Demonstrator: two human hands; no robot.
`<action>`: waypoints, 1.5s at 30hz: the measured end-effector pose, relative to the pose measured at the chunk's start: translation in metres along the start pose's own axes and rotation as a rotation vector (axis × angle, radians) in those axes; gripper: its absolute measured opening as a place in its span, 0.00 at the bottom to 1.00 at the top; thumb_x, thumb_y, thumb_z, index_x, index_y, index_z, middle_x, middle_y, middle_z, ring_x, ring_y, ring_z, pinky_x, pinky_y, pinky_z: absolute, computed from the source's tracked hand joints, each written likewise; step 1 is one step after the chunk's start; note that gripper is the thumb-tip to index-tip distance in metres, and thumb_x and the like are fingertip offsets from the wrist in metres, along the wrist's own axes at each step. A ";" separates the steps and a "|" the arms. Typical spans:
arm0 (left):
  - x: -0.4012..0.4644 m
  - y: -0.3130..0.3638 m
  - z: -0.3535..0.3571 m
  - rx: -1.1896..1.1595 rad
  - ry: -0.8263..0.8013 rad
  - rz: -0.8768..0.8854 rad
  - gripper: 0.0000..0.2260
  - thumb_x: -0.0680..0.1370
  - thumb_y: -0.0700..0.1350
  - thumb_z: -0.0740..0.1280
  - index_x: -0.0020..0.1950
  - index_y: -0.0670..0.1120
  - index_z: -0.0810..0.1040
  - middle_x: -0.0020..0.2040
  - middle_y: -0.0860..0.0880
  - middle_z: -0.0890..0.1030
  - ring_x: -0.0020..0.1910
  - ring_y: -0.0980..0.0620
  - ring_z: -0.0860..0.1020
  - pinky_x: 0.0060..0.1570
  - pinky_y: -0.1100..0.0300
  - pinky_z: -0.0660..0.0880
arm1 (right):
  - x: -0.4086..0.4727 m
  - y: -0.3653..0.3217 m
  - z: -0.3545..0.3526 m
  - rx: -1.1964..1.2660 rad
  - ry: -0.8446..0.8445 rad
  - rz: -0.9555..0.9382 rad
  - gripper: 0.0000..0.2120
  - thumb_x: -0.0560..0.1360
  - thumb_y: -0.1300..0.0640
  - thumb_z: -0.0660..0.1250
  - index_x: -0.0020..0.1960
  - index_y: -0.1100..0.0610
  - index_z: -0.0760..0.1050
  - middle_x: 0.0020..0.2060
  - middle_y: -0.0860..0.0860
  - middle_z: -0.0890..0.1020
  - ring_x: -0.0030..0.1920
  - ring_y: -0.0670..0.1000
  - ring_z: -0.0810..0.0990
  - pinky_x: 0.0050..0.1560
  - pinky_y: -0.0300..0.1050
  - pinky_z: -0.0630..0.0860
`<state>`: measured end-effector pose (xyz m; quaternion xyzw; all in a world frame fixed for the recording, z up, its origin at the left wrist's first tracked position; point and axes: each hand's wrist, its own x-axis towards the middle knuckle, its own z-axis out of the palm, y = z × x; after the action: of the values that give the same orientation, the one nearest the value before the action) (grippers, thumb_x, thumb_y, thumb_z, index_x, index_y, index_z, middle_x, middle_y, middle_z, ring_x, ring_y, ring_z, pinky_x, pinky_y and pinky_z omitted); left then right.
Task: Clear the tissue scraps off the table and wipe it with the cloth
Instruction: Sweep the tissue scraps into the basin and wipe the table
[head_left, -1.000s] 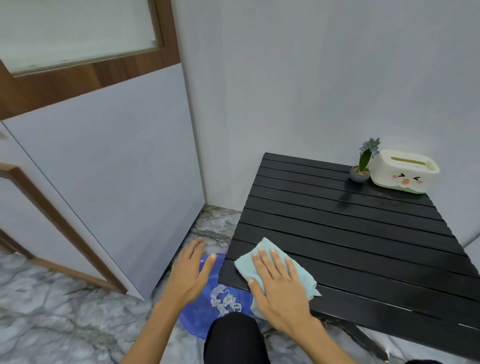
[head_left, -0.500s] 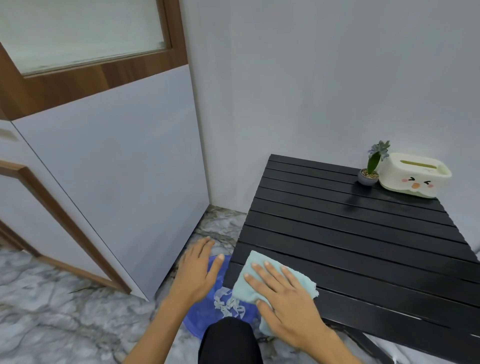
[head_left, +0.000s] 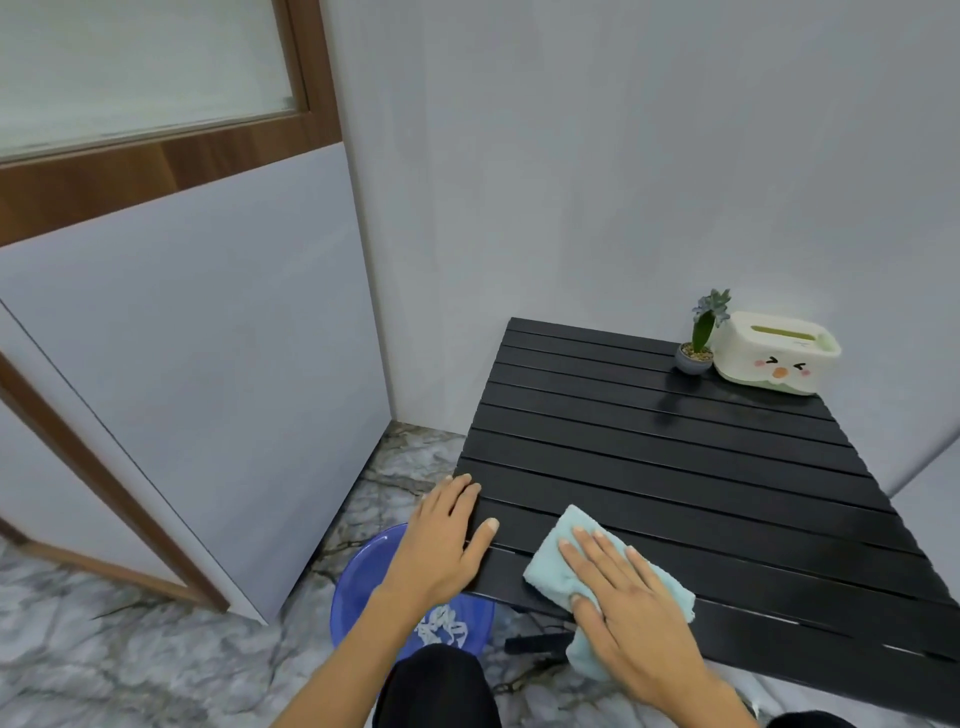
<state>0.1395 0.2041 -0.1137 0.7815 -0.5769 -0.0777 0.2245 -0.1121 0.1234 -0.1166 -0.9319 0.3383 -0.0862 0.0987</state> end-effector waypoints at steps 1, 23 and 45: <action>0.001 0.004 0.002 0.021 -0.010 -0.003 0.33 0.79 0.65 0.44 0.78 0.47 0.60 0.79 0.49 0.58 0.79 0.50 0.51 0.76 0.53 0.48 | 0.001 0.001 -0.002 -0.011 0.000 0.034 0.26 0.79 0.43 0.53 0.77 0.48 0.64 0.76 0.45 0.64 0.76 0.44 0.59 0.74 0.43 0.47; 0.011 0.020 0.018 0.159 0.045 0.009 0.32 0.79 0.66 0.42 0.78 0.52 0.60 0.79 0.54 0.58 0.78 0.55 0.51 0.76 0.56 0.42 | 0.054 -0.001 -0.008 -0.053 -0.115 0.086 0.36 0.80 0.38 0.35 0.78 0.55 0.61 0.77 0.50 0.63 0.77 0.49 0.59 0.72 0.51 0.50; 0.017 0.033 0.024 0.147 0.026 -0.066 0.34 0.78 0.66 0.43 0.78 0.50 0.63 0.79 0.51 0.60 0.79 0.51 0.53 0.76 0.46 0.47 | 0.060 0.021 -0.016 0.046 -0.021 0.399 0.43 0.72 0.36 0.28 0.80 0.59 0.41 0.80 0.55 0.43 0.79 0.50 0.38 0.76 0.52 0.33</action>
<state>0.1075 0.1749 -0.1179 0.8155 -0.5519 -0.0322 0.1714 -0.0834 0.0664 -0.1009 -0.8447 0.5131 -0.0630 0.1388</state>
